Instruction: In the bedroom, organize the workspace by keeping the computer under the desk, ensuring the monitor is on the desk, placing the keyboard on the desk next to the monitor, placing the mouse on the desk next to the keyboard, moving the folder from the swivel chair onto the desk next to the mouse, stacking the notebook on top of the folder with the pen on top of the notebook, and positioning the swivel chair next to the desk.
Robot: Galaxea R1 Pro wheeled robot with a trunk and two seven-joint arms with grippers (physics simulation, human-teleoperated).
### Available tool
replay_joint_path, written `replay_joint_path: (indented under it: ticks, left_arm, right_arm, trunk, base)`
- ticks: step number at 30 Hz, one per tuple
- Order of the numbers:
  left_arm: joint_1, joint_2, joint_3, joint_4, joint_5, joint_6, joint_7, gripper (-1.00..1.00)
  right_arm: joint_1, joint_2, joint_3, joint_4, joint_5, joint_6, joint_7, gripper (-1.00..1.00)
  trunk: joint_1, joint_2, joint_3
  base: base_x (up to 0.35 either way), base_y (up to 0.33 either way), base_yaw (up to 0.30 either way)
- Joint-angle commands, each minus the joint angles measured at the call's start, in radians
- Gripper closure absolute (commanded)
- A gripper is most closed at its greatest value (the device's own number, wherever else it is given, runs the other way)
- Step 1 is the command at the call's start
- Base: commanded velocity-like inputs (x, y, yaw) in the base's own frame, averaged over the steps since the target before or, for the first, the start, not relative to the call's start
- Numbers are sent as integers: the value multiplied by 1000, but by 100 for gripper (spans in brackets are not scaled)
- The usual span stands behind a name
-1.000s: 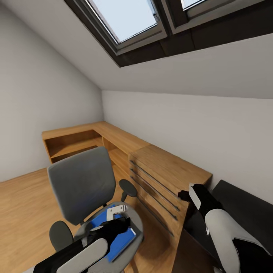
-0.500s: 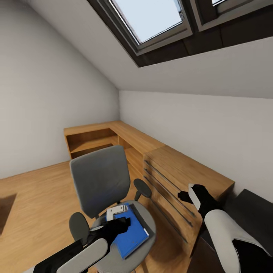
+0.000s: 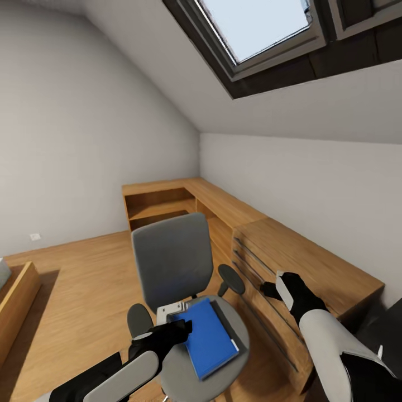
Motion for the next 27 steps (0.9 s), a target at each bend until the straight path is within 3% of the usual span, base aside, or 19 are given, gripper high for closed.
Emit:
replay_joint_path:
  ticks: [1,21,27]
  left_arm:
    - [-2,0,-2,-1,1,6,5,-100]
    - [-2,6,0,0,2,6,5,-100]
    - [-2,24,2,1,8,5,5,-100]
  right_arm:
    - [0,0,-2,-2,-6,4,-5,-100]
    - [2,2,-2,0,-4,2,-5,-100]
    - [5,8,-2,0,-4,1,-5,-100]
  trunk:
    - [0,-1,-1]
    - [0,-1,-1]
    - [0,-1,-2]
  base:
    - [0,0,276]
    - [0,0,276]
    - [0,0,165]
